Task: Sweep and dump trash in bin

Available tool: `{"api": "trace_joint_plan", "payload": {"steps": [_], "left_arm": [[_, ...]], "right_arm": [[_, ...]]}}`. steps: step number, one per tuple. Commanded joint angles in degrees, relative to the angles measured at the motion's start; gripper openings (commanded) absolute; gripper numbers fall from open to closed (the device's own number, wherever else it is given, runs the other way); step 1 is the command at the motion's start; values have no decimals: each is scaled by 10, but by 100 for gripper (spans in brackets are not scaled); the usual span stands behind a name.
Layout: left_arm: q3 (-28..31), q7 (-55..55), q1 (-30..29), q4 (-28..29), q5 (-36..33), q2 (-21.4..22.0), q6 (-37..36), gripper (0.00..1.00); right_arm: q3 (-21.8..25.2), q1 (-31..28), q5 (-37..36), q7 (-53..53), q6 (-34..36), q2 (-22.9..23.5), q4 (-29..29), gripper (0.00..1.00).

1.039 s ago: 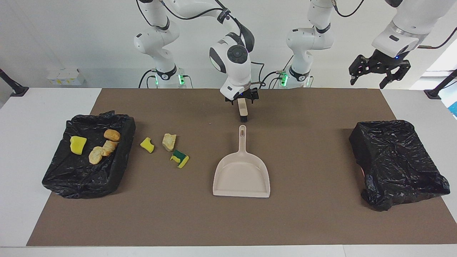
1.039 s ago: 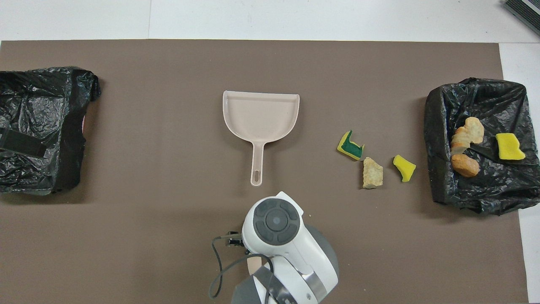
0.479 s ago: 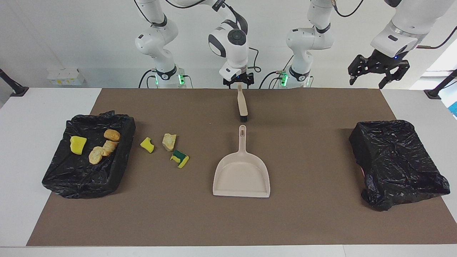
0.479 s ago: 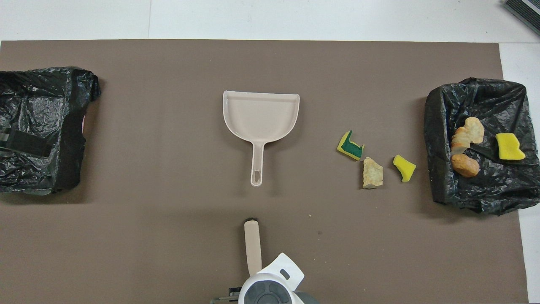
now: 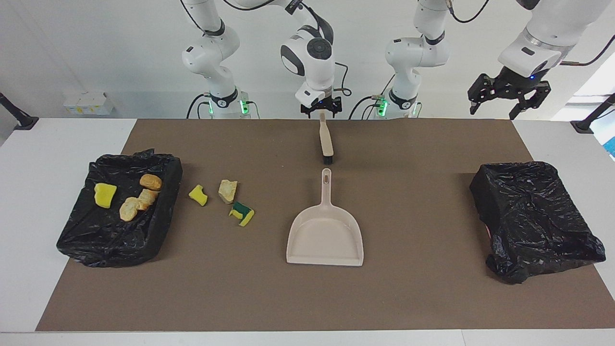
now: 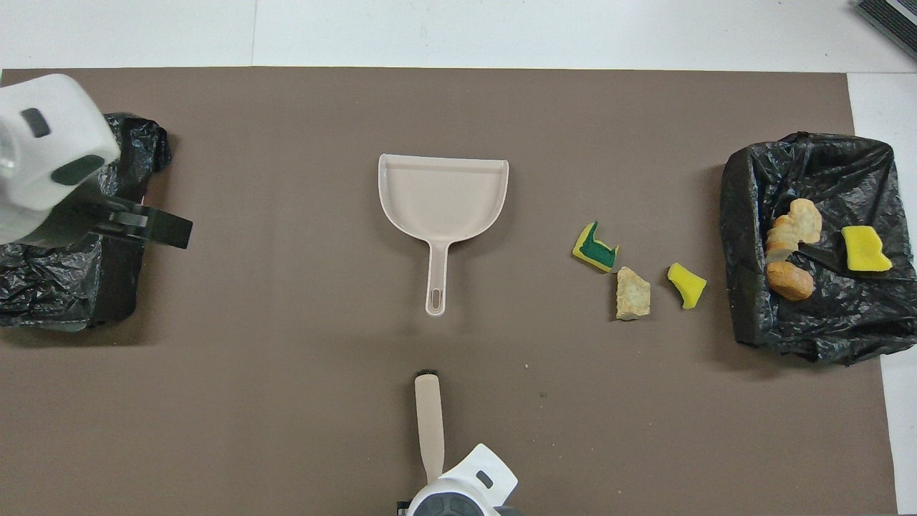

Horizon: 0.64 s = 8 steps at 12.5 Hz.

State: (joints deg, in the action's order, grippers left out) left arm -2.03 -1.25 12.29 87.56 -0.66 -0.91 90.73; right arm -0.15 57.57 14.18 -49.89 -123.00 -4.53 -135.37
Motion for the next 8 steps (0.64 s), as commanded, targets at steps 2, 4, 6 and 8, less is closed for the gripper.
{"api": "trace_joint_plan", "payload": {"steps": [2,4,6,8], "left_arm": [[6,56,56,53,-4,-2,68,100],[5,87,76,53,-3,-22,101,100],[6,152,112,54,-4,-54,124,100],[6,182,141,55,-4,-88,167,100]], "right_arm": [[0,18,-11,-28,-52,22,-12,69],[0,29,-11,-28,-51,23,-10,57],[0,29,-11,-28,-44,24,-6,35],[0,27,-11,-28,-43,34,9,34]]}}
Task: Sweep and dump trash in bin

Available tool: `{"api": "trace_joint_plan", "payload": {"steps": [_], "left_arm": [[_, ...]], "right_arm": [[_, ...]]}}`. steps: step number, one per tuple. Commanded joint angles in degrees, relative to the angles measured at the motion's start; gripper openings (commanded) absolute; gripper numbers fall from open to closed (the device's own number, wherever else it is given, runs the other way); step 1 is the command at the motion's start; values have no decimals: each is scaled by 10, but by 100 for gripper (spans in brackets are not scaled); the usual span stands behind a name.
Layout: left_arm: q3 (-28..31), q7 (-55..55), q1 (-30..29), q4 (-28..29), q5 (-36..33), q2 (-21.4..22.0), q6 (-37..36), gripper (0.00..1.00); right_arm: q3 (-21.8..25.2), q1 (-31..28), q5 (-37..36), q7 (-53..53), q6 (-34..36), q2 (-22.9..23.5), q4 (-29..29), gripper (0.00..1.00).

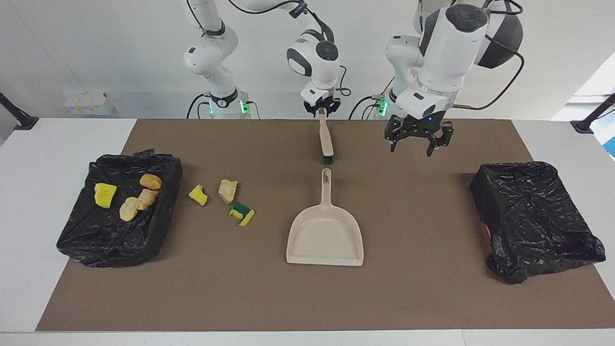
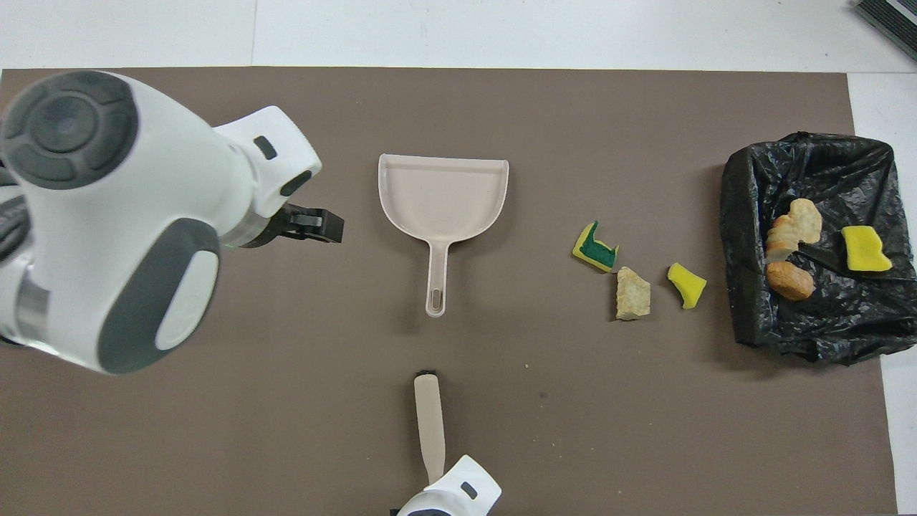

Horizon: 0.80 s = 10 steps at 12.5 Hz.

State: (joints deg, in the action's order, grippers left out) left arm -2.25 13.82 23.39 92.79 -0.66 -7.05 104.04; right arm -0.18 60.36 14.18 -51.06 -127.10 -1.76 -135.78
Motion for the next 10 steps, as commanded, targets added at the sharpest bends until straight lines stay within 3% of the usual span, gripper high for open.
{"api": "trace_joint_plan", "payload": {"steps": [1,3,5,9,10], "left_arm": [[8,52,47,1,-5,-51,45,100],[8,110,69,4,-6,-91,108,100],[8,122,91,6,-5,-116,128,100],[8,136,130,82,-4,-114,189,100],[8,140,132,89,-3,-116,201,100]], "right_arm": [[1,-1,-11,-17,-2,9,17,35],[1,-1,-11,-17,-1,10,17,42],[1,-2,-12,-16,-1,11,18,43],[3,-17,-11,-11,18,7,26,25],[3,-24,-12,-10,30,4,30,10]]}}
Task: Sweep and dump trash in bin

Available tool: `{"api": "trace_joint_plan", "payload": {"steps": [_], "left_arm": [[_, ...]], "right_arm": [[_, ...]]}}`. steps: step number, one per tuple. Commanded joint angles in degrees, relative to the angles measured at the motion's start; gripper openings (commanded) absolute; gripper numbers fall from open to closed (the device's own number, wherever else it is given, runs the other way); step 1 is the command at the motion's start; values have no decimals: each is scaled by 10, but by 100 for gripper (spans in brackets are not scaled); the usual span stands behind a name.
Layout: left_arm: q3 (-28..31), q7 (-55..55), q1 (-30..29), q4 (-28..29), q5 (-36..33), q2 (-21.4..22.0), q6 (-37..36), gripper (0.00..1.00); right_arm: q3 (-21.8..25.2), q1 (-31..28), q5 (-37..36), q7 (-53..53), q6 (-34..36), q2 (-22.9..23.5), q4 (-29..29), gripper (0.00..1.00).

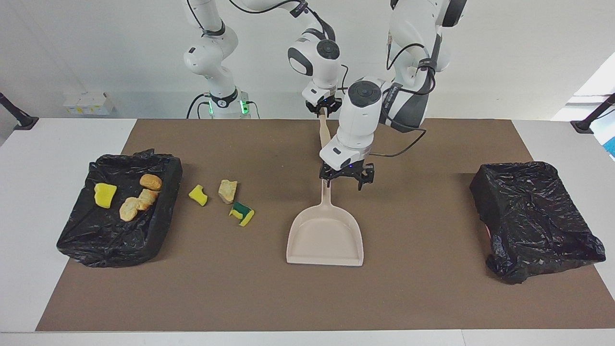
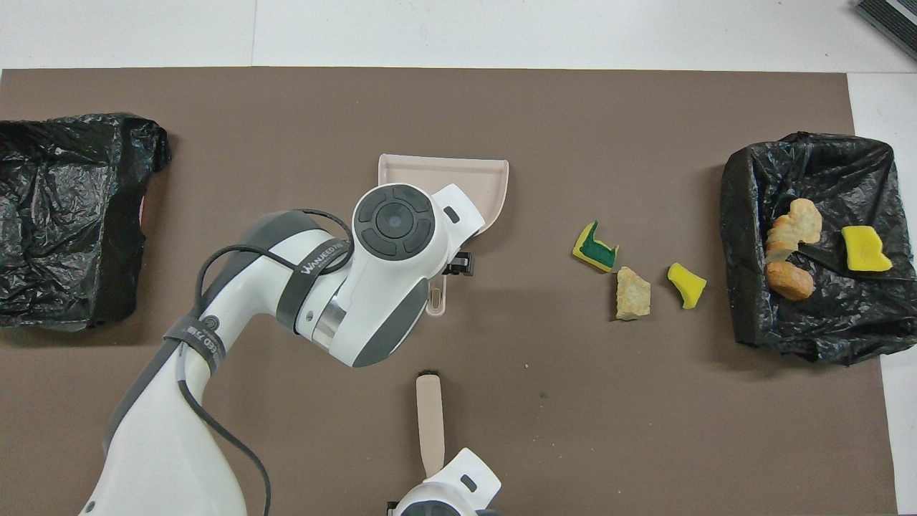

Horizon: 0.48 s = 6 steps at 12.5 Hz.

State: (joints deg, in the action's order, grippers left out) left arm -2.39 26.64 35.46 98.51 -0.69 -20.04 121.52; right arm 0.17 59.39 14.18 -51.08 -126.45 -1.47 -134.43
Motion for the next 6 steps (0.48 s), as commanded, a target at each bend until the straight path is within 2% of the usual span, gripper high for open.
{"api": "trace_joint_plan", "payload": {"steps": [1,3,6], "left_arm": [[9,20,21,40,-3,9,45,100],[9,50,25,43,-3,-3,64,100],[9,48,25,41,-4,-3,60,100]], "right_arm": [[2,-20,-11,-10,30,-4,19,0],[2,-63,-12,-9,64,-37,19,0],[3,-116,-40,1,156,-86,17,0]]}}
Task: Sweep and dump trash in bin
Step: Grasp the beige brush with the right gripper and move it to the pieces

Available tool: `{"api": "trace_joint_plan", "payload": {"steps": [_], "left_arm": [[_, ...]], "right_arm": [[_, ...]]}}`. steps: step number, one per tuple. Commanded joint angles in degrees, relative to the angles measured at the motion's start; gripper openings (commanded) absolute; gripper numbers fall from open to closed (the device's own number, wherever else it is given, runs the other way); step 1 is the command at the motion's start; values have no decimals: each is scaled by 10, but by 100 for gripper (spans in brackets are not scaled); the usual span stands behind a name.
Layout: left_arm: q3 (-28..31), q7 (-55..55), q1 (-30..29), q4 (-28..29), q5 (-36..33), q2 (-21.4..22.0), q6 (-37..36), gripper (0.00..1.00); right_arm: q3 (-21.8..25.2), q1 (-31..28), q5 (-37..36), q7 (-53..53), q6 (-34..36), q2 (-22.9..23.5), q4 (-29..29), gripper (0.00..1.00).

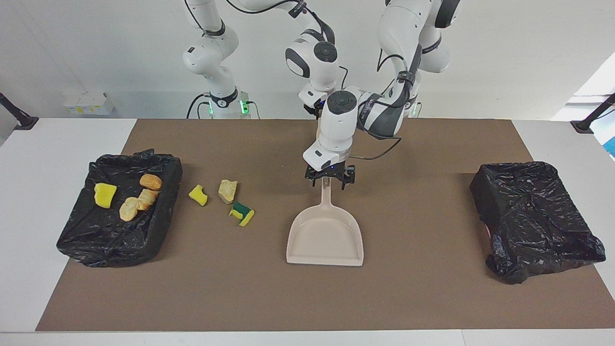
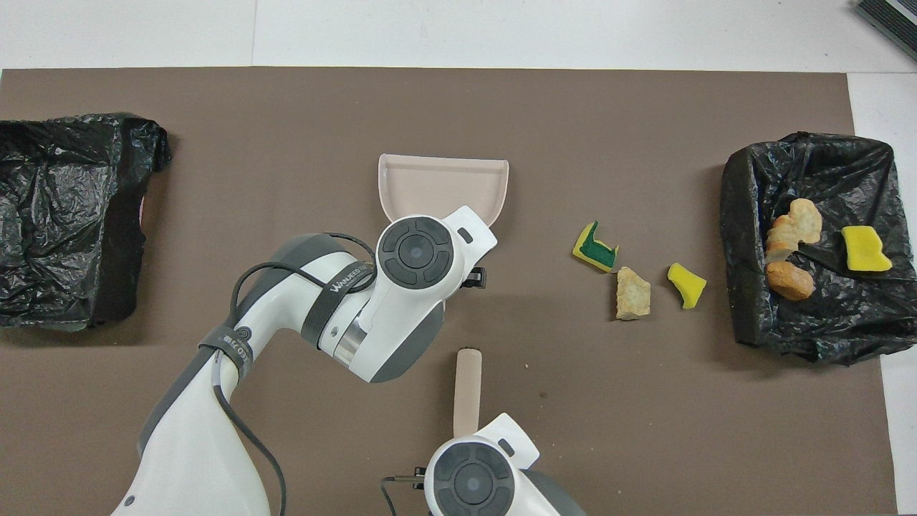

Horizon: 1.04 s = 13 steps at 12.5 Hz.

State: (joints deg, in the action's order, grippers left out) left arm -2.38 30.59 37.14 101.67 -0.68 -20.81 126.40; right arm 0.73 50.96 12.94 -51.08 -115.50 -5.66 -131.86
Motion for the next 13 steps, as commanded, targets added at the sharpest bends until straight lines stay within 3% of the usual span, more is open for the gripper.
{"api": "trace_joint_plan", "payload": {"steps": [1,4,6,7,11,13], "left_arm": [[9,8,8,10,-4,5,6,100],[9,7,14,13,-4,6,-6,100],[9,5,15,13,-4,6,-22,100],[9,6,15,13,-4,6,-24,93],[11,5,8,0,-13,8,-25,36],[13,3,5,-6,-27,11,-26,1]], "right_arm": [[-3,-50,-51,4,75,-59,-10,0],[-3,-115,-104,30,114,-73,-10,0],[-4,-186,-140,105,119,-69,-9,0],[-6,-218,-158,141,109,-60,-8,0],[-6,-328,-253,256,86,-23,16,0],[-6,-382,-318,298,82,-18,14,0]]}}
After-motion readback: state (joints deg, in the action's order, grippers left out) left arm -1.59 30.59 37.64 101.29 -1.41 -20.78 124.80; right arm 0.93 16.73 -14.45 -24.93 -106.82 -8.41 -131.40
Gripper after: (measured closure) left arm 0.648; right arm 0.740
